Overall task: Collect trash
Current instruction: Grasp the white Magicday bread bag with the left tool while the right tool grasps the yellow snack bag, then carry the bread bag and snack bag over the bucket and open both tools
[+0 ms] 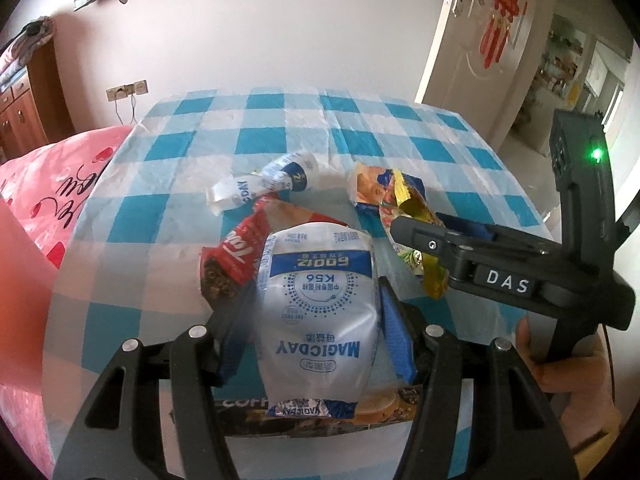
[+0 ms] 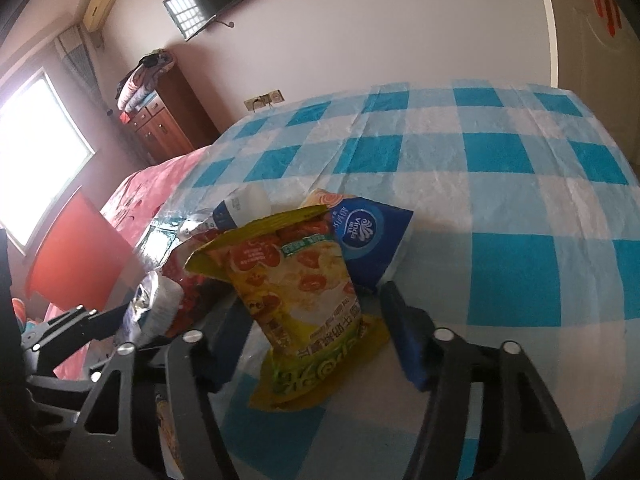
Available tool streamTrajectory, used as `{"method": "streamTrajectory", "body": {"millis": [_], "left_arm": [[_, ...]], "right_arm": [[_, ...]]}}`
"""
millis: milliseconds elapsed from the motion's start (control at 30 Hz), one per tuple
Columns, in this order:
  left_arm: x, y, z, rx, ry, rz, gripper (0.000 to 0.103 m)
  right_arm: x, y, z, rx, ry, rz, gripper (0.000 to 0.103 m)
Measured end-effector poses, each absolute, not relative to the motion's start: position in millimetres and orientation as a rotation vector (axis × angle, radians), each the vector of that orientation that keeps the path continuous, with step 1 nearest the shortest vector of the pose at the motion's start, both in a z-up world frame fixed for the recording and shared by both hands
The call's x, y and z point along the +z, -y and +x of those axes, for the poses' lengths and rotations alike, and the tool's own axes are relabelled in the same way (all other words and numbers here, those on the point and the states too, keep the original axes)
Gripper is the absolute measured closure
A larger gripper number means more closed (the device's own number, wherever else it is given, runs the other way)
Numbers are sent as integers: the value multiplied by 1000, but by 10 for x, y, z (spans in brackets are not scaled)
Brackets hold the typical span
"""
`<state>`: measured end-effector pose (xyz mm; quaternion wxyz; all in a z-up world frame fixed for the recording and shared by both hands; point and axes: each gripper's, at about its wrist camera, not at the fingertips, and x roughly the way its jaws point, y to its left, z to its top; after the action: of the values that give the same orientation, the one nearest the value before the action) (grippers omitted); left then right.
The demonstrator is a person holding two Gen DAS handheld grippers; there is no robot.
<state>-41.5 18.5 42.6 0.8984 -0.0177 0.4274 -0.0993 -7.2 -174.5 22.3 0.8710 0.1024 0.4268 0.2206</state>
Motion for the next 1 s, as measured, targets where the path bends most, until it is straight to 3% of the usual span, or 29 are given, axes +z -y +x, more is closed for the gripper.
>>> {"method": "streamTrajectory", "body": {"millis": [100, 200, 1000], "left_arm": [[456, -231, -433, -209, -873, -44, 43], [470, -297, -461, -213, -865, -58, 43], [735, -943, -829, -242, -740, -127, 43]], "right_arm": [[232, 1718, -97, 471, -885, 196, 57], [250, 1667, -144, 484, -870, 161, 60], [371, 1784, -302, 441, -796, 253, 64]]}}
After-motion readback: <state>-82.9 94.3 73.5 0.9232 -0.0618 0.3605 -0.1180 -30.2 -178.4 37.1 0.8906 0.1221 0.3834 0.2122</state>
